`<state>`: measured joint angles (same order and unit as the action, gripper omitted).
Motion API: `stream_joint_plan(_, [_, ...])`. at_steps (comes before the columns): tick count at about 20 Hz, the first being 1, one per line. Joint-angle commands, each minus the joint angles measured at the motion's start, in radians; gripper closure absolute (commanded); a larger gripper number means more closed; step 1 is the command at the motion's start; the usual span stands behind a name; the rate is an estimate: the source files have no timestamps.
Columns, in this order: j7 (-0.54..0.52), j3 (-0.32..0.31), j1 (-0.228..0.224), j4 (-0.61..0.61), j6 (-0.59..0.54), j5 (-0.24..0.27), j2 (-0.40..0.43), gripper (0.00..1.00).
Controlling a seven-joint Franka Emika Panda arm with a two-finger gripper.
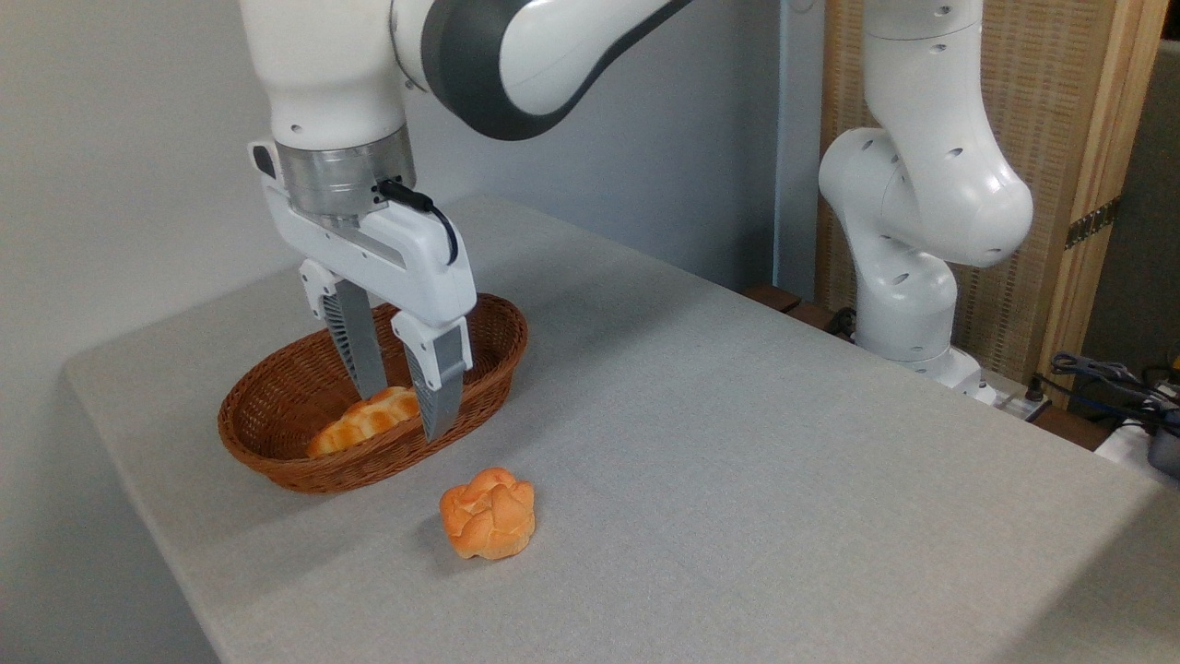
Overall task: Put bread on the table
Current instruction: 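Lower the open gripper into the basket around the long bread roll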
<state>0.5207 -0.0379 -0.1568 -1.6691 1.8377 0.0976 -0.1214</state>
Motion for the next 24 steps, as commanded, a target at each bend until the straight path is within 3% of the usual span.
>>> stream_joint_plan(1, [-0.138,0.07,-0.003,-0.007,0.012,0.019,-0.003,0.0])
stream_joint_plan(7, [-0.261,0.207,-0.004,-0.017,0.017,0.019,-0.04,0.0])
stream_joint_plan(10, [-0.257,0.245,-0.004,-0.017,0.018,0.001,-0.082,0.0])
stream_joint_plan(17, [-0.251,0.263,-0.009,-0.015,0.086,-0.093,-0.159,0.0])
stream_joint_plan(24, [-0.252,0.271,-0.053,-0.015,0.112,-0.111,-0.191,0.0])
